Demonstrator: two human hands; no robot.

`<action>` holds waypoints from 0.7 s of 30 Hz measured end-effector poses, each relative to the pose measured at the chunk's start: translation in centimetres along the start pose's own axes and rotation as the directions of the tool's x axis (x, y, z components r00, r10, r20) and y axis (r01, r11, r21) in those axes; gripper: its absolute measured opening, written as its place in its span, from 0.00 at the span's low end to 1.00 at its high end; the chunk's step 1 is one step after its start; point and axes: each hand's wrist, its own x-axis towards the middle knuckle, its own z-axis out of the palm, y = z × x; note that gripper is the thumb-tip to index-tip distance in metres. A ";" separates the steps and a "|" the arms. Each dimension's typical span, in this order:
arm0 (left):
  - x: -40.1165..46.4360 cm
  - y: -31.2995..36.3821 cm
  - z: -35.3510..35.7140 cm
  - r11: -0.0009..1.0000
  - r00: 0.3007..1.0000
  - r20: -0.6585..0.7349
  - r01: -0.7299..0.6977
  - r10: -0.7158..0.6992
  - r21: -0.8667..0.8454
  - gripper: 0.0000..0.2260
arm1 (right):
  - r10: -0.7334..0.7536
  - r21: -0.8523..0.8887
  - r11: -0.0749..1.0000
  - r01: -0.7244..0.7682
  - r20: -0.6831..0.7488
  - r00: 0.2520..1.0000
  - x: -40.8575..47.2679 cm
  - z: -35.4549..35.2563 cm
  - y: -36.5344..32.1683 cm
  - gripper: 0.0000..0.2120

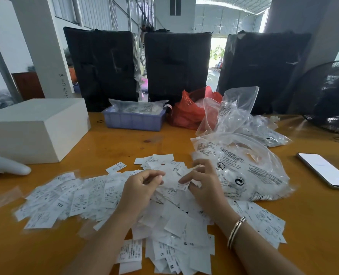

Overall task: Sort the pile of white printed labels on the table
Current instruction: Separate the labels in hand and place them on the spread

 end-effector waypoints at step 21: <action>0.1 -0.5 0.6 0.976 0.997 0.080 0.035 -0.018 -0.215 0.11 | 0.359 0.830 0.496 -0.256 0.072 0.931 -0.3 0.4 -1.6 0.10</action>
